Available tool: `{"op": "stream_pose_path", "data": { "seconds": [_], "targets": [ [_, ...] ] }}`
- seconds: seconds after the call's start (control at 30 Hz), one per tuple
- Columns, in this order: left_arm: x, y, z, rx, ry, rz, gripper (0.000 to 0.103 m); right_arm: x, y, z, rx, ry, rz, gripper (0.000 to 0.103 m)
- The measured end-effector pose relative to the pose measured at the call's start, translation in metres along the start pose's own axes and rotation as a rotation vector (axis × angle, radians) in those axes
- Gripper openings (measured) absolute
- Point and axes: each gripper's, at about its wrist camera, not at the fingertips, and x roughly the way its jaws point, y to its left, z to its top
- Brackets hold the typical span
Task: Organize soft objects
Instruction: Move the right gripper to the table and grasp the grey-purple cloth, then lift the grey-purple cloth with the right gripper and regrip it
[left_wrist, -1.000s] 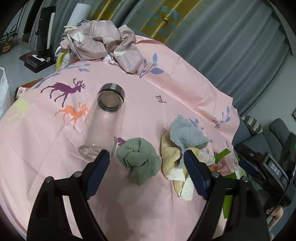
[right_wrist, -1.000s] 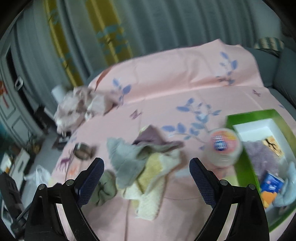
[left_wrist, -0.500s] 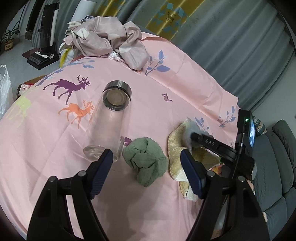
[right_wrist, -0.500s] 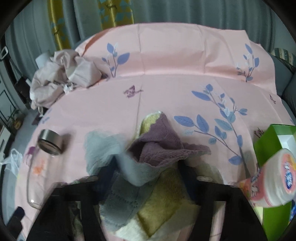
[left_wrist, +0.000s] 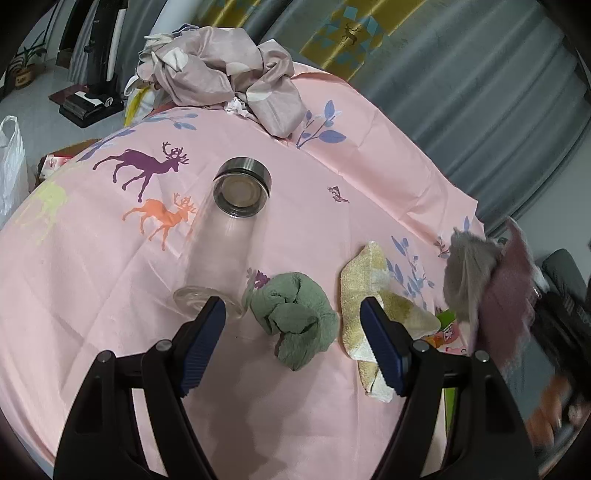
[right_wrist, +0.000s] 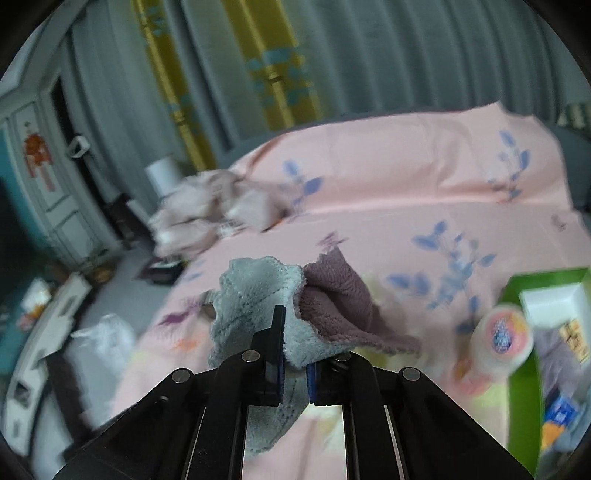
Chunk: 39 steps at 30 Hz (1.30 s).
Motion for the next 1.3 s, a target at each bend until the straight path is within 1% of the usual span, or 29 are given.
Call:
{"op": "stream_pose_path", "data": {
  "seconds": [0.07,0.17,0.23,0.3,0.37,0.43,0.47,0.53,0.57,0.63,0.73,0.83,0.87,0.97,1.03,1.13,1.2,1.23,1.27,1.3],
  "targets": [
    [-0.001,0.002,0.001,-0.009,0.003,0.000,0.074,-0.002,0.005,-0.009,0.034,0.070,0.080,0.010],
    [-0.001,0.002,0.001,-0.007,0.010,0.006,0.074,0.013,0.008,-0.031,0.106,0.200,0.211,0.010],
    [-0.001,0.000,0.000,0.001,0.014,0.007,0.074,0.032,0.008,-0.047,0.141,0.287,0.244,0.010],
    [0.000,-0.001,-0.001,0.009,0.019,0.011,0.074,0.054,0.007,-0.061,0.162,0.364,0.229,0.010],
    [0.002,-0.003,-0.003,0.022,0.034,0.018,0.074,0.077,0.004,-0.073,0.186,0.421,0.183,0.010],
    [0.005,-0.005,-0.005,0.034,0.052,0.022,0.074,0.100,-0.006,-0.081,0.216,0.461,0.104,0.010],
    [0.007,-0.005,-0.006,0.040,0.061,0.023,0.074,0.107,-0.009,-0.084,0.213,0.469,0.060,0.010],
    [0.009,-0.007,-0.008,0.051,0.077,0.025,0.074,0.117,-0.017,-0.087,0.198,0.472,-0.057,0.010],
    [0.011,-0.008,-0.009,0.058,0.087,0.026,0.074,0.118,-0.021,-0.087,0.196,0.471,-0.075,0.010],
    [0.014,-0.011,-0.011,0.072,0.105,0.026,0.074,0.122,-0.026,-0.089,0.201,0.489,-0.063,0.010],
    [0.020,-0.017,-0.017,0.104,0.155,0.008,0.074,0.122,-0.031,-0.090,0.196,0.507,-0.061,0.010],
    [0.026,-0.025,-0.024,0.138,0.208,-0.024,0.074,0.119,-0.034,-0.088,0.205,0.526,-0.052,0.010],
    [0.028,-0.028,-0.027,0.146,0.225,-0.038,0.074,0.118,-0.033,-0.087,0.202,0.527,-0.048,0.012],
    [0.032,-0.033,-0.032,0.151,0.258,-0.086,0.073,0.112,-0.038,-0.087,0.199,0.517,-0.048,0.013],
    [0.032,-0.036,-0.034,0.156,0.274,-0.124,0.068,0.111,-0.043,-0.090,0.214,0.521,-0.044,0.013],
    [0.038,-0.043,-0.042,0.183,0.320,-0.151,0.062,0.109,-0.050,-0.092,0.249,0.526,-0.025,0.013],
    [0.043,-0.049,-0.049,0.201,0.351,-0.157,0.059,0.108,-0.053,-0.092,0.257,0.526,-0.016,0.013],
    [0.046,-0.051,-0.053,0.210,0.365,-0.159,0.056,0.108,-0.054,-0.093,0.260,0.527,-0.014,0.013],
    [0.049,-0.053,-0.055,0.218,0.372,-0.152,0.052,0.107,-0.056,-0.094,0.265,0.530,-0.013,0.013],
    [0.052,-0.055,-0.058,0.227,0.383,-0.143,0.051,0.108,-0.058,-0.094,0.273,0.530,-0.023,0.013]
  ]
}}
